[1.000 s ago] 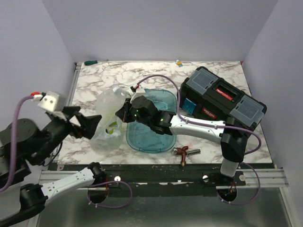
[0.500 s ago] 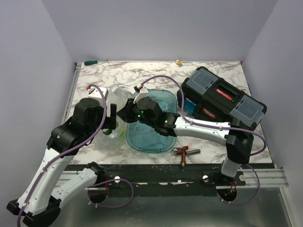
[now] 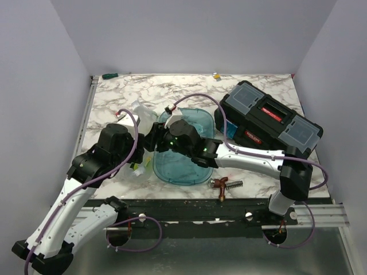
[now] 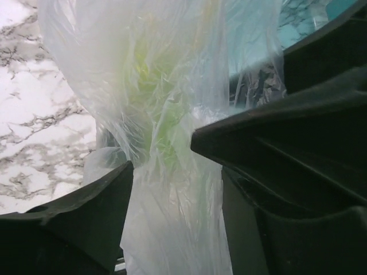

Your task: Take the fake fruits out of the plastic bag

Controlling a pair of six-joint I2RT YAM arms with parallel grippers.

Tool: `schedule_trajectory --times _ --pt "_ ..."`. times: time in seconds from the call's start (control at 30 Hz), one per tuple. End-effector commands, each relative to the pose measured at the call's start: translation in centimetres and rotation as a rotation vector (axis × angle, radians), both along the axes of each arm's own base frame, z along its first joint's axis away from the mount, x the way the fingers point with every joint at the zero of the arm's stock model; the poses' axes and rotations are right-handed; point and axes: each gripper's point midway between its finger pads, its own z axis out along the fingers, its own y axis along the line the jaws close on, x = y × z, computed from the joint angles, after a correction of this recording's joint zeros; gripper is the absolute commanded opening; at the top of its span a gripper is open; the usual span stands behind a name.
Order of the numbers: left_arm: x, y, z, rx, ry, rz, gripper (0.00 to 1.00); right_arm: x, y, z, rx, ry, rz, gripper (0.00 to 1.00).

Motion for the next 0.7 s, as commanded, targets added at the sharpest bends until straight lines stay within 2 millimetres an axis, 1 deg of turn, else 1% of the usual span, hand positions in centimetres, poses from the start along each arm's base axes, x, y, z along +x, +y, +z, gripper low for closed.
schedule_trajectory --times 0.0,0.03,0.07,0.2,0.37,0.4,0.43,0.5,0.53,0.57,0.6,0.63,0.67 --pt "0.5 0.2 0.1 -0.008 -0.033 0.020 0.52 -1.4 -0.9 1.4 0.034 -0.006 0.021 0.61" --pt "0.7 0.4 0.2 -0.007 -0.043 0.029 0.45 -1.4 -1.0 1.2 0.031 -0.006 0.023 0.66" --pt "0.7 0.5 0.3 -0.008 -0.052 0.036 0.40 -1.4 -1.0 1.0 0.026 -0.005 0.024 0.68" --pt "0.7 0.1 1.1 -0.044 -0.087 0.026 0.26 -1.9 -0.5 0.4 0.021 0.002 0.042 0.69" --pt "0.6 0.1 1.3 -0.061 -0.103 0.025 0.22 -1.9 1.1 0.2 0.014 0.000 0.068 0.68" --pt "0.6 0.1 1.3 -0.062 -0.106 0.028 0.20 -1.9 1.4 -0.1 0.006 0.002 0.066 0.65" --pt "0.6 0.2 1.4 -0.063 -0.109 0.030 0.17 -1.7 1.7 -0.3 0.000 0.008 0.061 0.57" --pt "0.7 0.7 1.4 -0.056 -0.120 0.058 0.04 -1.4 1.9 -1.1 -0.014 0.024 0.040 0.42" --pt "0.8 1.0 1.5 -0.048 -0.129 0.076 0.01 -1.2 1.9 -1.5 -0.018 0.027 0.025 0.38" --pt "0.9 1.5 1.6 -0.042 -0.142 0.100 0.00 -1.1 1.9 -1.7 -0.022 0.029 0.013 0.36" --pt "1.1 2.3 1.8 -0.030 -0.161 0.150 0.00 -0.8 1.9 -1.9 -0.026 0.027 0.001 0.33" --pt "1.3 3.2 2.0 -0.024 -0.180 0.205 0.00 -0.7 2.1 -2.1 -0.030 0.026 -0.005 0.27" --pt "1.5 4.5 2.3 -0.011 -0.211 0.280 0.00 -0.3 2.3 -2.4 -0.041 0.026 -0.023 0.21"
